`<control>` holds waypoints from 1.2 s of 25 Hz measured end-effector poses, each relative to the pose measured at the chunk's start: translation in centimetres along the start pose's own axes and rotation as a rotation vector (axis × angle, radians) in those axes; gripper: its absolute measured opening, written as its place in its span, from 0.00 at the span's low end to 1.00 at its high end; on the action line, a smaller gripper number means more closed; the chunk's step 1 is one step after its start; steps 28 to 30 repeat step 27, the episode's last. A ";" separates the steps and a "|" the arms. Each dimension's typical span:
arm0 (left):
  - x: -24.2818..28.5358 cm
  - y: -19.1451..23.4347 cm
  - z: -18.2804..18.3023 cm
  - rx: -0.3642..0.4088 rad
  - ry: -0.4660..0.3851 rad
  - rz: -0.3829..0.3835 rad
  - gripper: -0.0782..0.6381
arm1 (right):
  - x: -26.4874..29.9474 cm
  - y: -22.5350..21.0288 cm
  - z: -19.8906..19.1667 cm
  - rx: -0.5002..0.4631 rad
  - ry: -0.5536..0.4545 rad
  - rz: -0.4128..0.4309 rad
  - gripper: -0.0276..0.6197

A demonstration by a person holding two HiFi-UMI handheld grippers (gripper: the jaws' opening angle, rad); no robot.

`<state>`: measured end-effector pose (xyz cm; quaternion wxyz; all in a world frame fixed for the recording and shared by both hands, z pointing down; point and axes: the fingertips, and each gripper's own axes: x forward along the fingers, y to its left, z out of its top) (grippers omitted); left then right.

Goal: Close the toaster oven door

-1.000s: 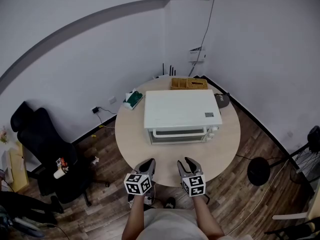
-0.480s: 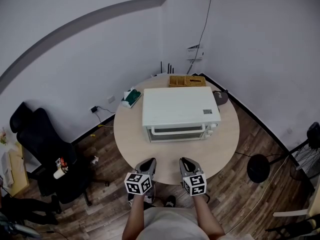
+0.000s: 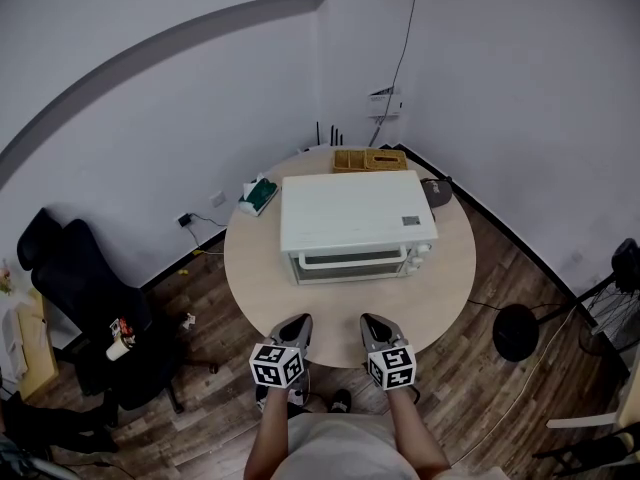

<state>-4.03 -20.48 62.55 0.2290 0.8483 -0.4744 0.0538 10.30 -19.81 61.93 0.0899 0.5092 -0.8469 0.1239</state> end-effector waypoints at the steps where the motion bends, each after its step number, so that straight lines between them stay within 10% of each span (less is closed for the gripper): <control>1: 0.0 0.1 -0.1 0.000 0.003 0.003 0.19 | 0.1 0.0 0.0 0.002 0.002 0.004 0.04; 30: -0.1 -0.1 0.1 -0.021 -0.019 -0.007 0.19 | 0.0 -0.4 -0.1 -0.003 0.012 -0.001 0.04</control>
